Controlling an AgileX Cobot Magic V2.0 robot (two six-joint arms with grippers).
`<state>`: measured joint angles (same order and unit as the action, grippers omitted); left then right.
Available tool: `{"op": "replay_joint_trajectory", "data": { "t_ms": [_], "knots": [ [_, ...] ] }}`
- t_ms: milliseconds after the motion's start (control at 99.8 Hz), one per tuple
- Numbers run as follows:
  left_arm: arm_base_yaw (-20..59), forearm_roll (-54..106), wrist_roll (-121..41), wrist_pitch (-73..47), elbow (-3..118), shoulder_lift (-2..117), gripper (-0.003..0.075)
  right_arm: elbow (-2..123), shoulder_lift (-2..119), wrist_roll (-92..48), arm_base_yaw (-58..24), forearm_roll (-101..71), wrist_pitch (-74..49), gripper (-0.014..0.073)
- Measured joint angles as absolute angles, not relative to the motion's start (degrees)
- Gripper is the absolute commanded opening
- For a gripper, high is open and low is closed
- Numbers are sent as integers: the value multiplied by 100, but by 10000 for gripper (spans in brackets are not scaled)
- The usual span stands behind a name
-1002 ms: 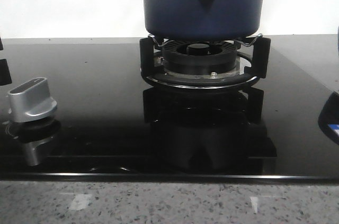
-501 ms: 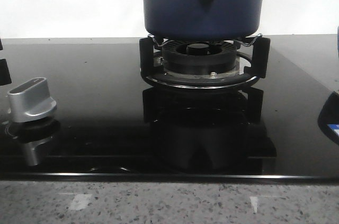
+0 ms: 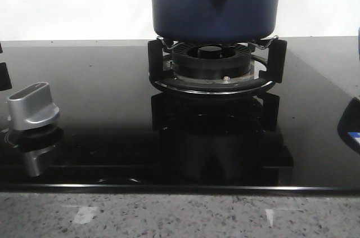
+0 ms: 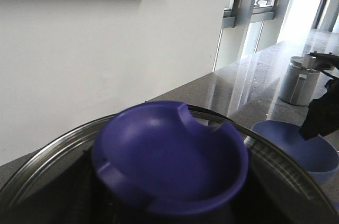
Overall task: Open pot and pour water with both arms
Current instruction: 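Lower the right gripper onto the blue bowl rim and grasp it, then lift the blue bowl with the right gripper toward the pot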
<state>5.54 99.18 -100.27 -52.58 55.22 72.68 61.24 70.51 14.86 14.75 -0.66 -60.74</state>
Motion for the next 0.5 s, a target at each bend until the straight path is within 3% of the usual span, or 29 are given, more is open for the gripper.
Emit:
{"op": "replay_joint_trajectory", "data": {
  "t_ms": [501],
  "knots": [
    [667, 9930, -10027, -5282, 5522, 7268, 253, 5381, 7051, 1486, 1475, -197, -5581, 372]
  ]
}}
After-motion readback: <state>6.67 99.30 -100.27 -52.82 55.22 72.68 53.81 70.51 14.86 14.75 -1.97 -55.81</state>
